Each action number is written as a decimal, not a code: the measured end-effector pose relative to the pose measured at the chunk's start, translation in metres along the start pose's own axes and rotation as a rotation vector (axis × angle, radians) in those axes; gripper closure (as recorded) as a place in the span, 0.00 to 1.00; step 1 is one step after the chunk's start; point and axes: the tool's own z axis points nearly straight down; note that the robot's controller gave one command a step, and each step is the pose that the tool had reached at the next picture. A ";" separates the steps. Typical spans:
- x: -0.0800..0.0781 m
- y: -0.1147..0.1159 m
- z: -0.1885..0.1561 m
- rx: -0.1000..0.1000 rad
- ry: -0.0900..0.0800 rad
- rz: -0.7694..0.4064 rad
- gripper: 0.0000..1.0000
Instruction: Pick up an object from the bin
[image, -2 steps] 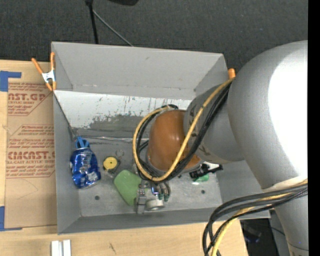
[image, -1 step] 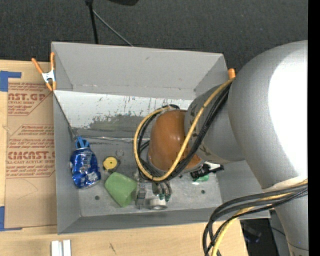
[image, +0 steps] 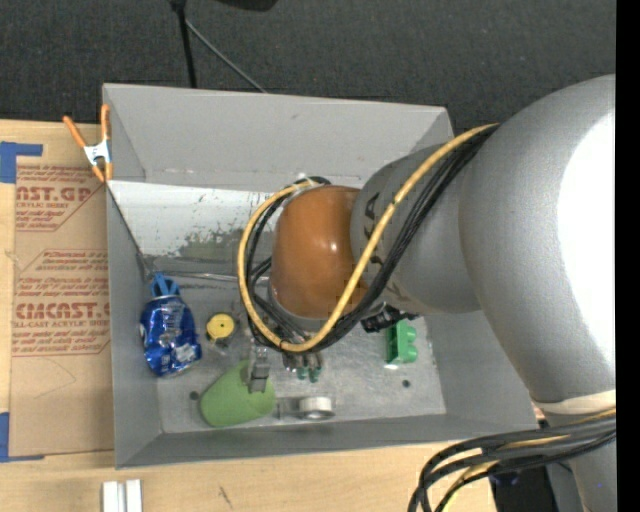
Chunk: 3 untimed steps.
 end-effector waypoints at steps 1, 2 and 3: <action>-0.048 0.050 0.055 0.017 0.018 -0.064 1.00; -0.093 -0.001 -0.069 0.002 -0.007 0.008 1.00; -0.078 -0.037 -0.239 0.002 -0.007 -0.014 1.00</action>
Offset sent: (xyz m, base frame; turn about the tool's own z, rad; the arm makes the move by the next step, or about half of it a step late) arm 0.0498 0.0527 -0.0521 -0.0587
